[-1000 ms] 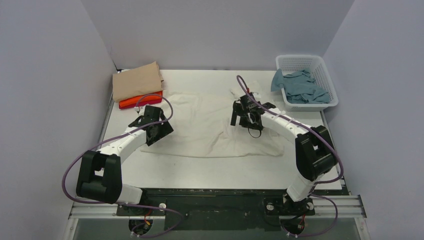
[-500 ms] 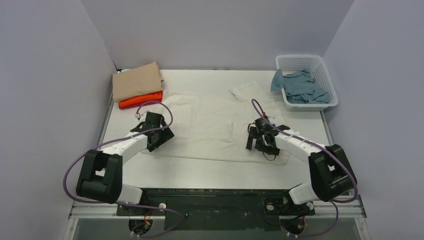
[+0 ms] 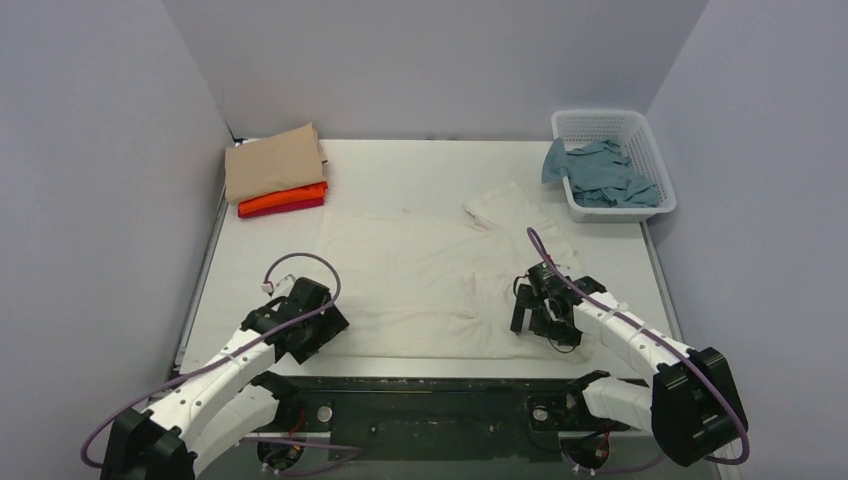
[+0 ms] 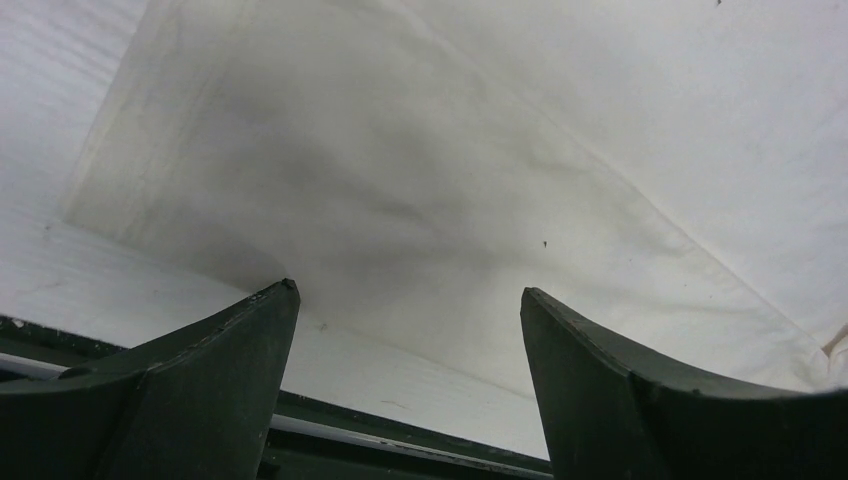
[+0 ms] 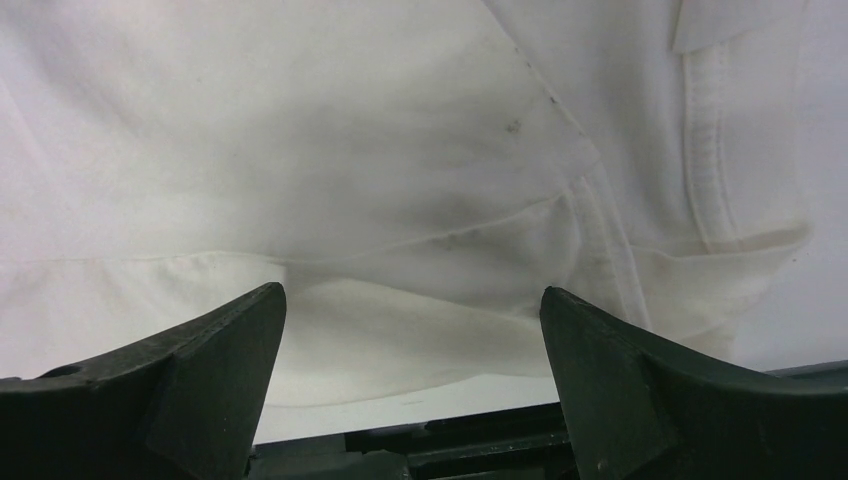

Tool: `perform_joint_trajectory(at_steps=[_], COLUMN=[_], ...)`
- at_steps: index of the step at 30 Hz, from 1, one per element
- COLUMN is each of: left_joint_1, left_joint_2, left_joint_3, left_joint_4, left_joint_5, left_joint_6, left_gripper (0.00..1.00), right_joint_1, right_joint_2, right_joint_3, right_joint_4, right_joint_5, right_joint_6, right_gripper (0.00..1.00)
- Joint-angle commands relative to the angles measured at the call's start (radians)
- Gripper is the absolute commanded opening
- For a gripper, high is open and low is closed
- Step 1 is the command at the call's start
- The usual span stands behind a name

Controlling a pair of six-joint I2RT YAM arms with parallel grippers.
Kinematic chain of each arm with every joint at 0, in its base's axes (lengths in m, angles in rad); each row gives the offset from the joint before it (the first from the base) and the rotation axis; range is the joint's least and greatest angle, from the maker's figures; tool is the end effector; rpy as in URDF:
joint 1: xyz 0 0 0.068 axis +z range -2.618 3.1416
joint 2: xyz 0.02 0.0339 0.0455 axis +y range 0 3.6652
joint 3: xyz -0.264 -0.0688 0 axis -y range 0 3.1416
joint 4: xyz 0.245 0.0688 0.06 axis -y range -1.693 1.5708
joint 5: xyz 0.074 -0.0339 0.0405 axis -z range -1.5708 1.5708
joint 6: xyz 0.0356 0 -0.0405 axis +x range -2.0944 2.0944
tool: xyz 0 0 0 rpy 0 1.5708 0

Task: Fold and stack the t-shirts
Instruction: Fold the flattened tshirt in 1/3 of the way, then grab the side of the flattened tshirt furthest away from the robot with both arms

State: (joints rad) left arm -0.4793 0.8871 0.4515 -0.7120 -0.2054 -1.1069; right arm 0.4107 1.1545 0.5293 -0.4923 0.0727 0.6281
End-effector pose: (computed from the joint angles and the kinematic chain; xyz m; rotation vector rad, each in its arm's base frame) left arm 0.1323 -0.0606 0.1699 -0.8879 2.5427 -0.2174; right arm 0.1798 0.0755 0.1618 0.3159 2.6855 0.2241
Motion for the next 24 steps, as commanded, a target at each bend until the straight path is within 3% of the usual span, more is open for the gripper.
perform_joint_trajectory(at_steps=[1,6,12,17,24], left_joint_1=[-0.014,-0.016,-0.007,0.152,0.286], left_joint_2=[-0.089,-0.093,0.061,0.369,0.794], left_joint_3=[-0.012,0.074,0.414,0.63,0.996], left_joint_4=[-0.126,-0.105,-0.01,0.126,0.148], left_joint_5=[-0.016,-0.024,-0.179,-0.142,-0.104], left_joint_6=[-0.099,-0.06,0.148,0.339,0.492], left_gripper=[0.92,0.92,0.92,0.92,0.92], right_joint_1=[-0.009,-0.009,-0.009,-0.042,-0.13], right_joint_2=[-0.037,-0.073,-0.019,0.266,0.754], right_joint_3=[0.002,0.125,0.432,0.767,1.251], right_joint_4=[-0.1,-0.121,-0.087,-0.034,-0.057], right_joint_5=[0.012,0.026,0.1,0.211,0.074], right_joint_6=[0.003,-0.051,-0.229,-0.315,-0.301], right_gripper=[0.94,0.95,0.96,0.97,0.95])
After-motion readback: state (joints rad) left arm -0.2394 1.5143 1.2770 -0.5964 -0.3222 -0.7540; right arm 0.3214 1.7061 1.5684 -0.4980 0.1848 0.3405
